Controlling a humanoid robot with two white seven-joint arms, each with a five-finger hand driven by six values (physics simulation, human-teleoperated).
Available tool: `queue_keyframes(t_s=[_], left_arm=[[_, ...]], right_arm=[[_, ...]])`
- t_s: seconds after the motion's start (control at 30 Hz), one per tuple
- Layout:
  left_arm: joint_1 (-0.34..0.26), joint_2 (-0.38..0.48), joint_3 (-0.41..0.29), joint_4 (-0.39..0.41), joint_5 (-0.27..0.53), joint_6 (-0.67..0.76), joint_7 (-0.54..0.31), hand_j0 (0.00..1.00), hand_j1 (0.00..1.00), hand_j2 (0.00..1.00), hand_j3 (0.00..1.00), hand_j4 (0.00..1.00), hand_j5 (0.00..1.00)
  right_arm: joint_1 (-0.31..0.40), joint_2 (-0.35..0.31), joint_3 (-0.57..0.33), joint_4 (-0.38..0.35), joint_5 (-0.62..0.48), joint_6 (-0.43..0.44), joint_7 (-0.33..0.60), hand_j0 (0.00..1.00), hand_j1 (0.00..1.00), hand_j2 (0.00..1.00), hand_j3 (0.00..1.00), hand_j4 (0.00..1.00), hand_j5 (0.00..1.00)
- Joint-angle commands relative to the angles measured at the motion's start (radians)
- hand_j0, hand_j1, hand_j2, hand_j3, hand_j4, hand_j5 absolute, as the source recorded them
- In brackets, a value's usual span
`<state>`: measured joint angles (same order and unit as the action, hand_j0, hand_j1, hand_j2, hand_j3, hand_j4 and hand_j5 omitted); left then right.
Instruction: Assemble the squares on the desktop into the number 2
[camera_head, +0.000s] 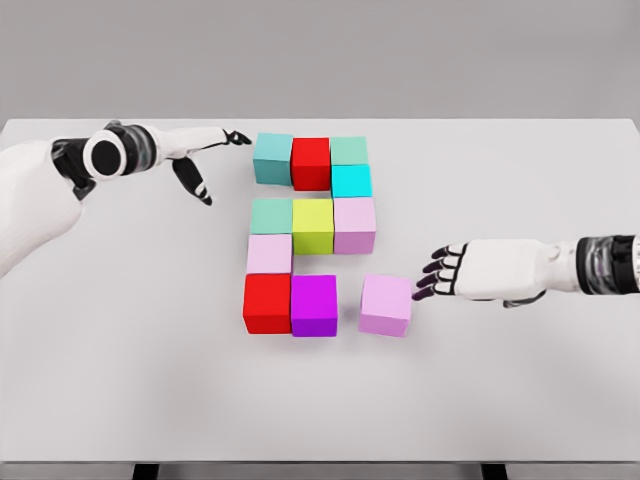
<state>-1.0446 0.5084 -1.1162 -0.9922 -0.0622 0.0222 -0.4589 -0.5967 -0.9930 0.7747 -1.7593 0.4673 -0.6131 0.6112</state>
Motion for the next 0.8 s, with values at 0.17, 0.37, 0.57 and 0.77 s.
queue_keyframes(t_s=[0.17, 0.37, 0.57, 0.77], left_arm=[[0.011, 0.01, -0.005, 0.0, 0.001, -0.033, 0.0, 1.0, 1.0, 1.0, 1.0, 1.0, 1.0], [0.014, 0.012, -0.013, -0.022, 0.001, -0.035, 0.0, 1.0, 1.0, 1.0, 1.0, 1.0, 1.0], [0.017, 0.012, -0.017, -0.034, 0.002, -0.035, 0.0, 1.0, 1.0, 1.0, 1.0, 1.0, 1.0], [0.017, 0.027, -0.016, -0.033, 0.004, -0.033, 0.003, 1.0, 1.0, 1.0, 1.0, 1.0, 1.0]], right_arm=[[0.0, 0.022, 0.005, 0.0, -0.009, 0.002, 0.0, 1.0, 1.0, 1.0, 1.0, 1.0, 1.0], [-0.009, 0.034, 0.005, 0.0, -0.024, 0.002, 0.0, 1.0, 1.0, 1.0, 1.0, 1.0, 1.0], [-0.011, 0.042, 0.006, 0.0, -0.03, 0.002, 0.0, 1.0, 1.0, 1.0, 1.0, 1.0, 1.0], [-0.034, 0.033, 0.005, 0.001, -0.042, 0.002, 0.0, 1.0, 1.0, 1.0, 1.0, 1.0, 1.0]])
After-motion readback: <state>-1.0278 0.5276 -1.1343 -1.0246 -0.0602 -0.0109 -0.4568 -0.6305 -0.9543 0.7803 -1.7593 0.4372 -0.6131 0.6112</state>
